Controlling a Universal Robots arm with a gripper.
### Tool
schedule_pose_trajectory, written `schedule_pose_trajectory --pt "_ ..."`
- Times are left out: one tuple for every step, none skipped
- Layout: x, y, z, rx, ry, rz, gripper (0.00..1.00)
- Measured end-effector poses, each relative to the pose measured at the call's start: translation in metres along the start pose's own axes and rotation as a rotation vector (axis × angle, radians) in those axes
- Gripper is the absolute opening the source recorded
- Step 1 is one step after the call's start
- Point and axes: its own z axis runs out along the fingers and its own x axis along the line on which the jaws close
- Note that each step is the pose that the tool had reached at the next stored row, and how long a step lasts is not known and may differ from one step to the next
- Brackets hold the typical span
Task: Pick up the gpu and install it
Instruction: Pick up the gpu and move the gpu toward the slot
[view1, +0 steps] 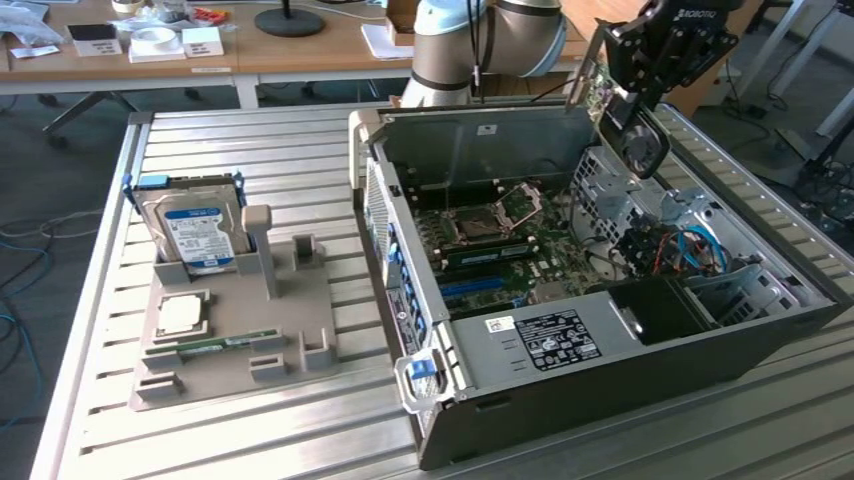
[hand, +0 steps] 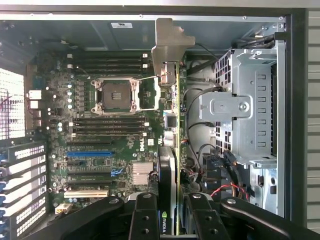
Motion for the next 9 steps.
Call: schedule_pose_trajectory --pt "-0.0006 0.0000 0.0000 -0.0001 0.0000 0.000 0.27" --pt "-0.0015 0.0000 0.0001 0.0000 0.0000 0.000 0.27" --pt "-0.0027 0.0001 0.0001 0.0000 0.0000 0.000 0.27" --pt "-0.0038 0.0001 0.0001 0.0000 0.0000 0.000 0.27" --pt "-0.0045 0.0002 0.0001 0.0000 0.0000 0.000 0.27" --pt "-0.0045 0.0002 0.0001 -0.0001 0.0000 0.000 0.27" --pt "-0.0045 0.0002 0.0002 -0.0001 0.0000 0.000 0.27" --pt "-0.0045 0.0001 0.0001 0.0000 0.0000 0.000 0.27" --pt "-0.0045 0.0001 0.0001 0.0000 0.0000 0.000 0.27"
